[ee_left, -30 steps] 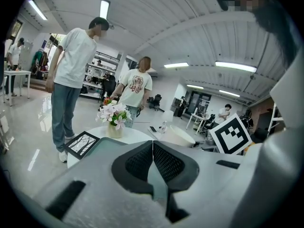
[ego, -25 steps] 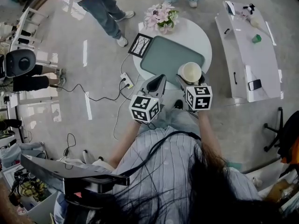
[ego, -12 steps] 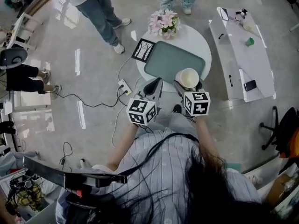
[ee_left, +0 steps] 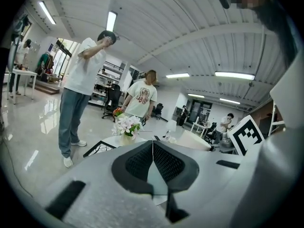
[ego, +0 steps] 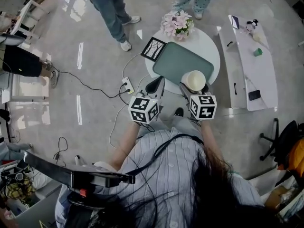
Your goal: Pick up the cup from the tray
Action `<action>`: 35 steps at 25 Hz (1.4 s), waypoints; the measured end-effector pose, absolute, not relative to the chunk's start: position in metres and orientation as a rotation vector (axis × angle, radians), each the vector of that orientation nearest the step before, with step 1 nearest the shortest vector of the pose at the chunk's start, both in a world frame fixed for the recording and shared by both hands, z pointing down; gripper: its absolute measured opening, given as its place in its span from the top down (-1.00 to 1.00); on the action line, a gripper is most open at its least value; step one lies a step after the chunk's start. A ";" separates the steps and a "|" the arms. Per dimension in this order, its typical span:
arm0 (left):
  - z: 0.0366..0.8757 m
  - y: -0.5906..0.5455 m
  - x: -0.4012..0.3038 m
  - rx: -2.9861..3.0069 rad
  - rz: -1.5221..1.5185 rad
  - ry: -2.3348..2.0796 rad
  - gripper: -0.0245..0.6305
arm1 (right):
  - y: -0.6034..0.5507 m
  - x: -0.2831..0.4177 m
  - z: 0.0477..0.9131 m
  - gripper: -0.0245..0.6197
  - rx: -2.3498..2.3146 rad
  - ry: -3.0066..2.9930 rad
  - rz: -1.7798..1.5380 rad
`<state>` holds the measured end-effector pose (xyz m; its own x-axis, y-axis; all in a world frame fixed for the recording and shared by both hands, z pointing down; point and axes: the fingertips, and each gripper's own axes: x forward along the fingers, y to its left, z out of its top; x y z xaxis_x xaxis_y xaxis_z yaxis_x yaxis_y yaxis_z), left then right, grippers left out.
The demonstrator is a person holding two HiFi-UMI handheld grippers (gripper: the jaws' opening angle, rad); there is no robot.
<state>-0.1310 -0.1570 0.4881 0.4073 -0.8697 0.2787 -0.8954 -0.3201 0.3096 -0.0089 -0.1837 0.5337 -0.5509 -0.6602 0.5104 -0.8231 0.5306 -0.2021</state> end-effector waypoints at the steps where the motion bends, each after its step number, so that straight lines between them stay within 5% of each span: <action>1: 0.487 -0.158 -0.131 2.249 0.071 -1.520 0.88 | -0.186 -0.008 0.534 -0.35 1.215 -2.402 0.599; 13: 0.494 -0.177 -0.084 2.223 0.017 -1.578 0.88 | -0.211 0.028 0.539 -0.35 1.134 -2.416 0.575; 35: 0.491 -0.136 -0.102 2.192 0.040 -1.554 0.88 | -0.176 -0.004 0.523 -0.35 1.108 -2.455 0.688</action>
<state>-0.1017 -0.1357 0.4913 0.3649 -0.8890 0.2766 -0.9019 -0.2638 0.3420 -0.0038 -0.1761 0.5228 -0.6278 -0.5937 0.5033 -0.7688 0.5740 -0.2818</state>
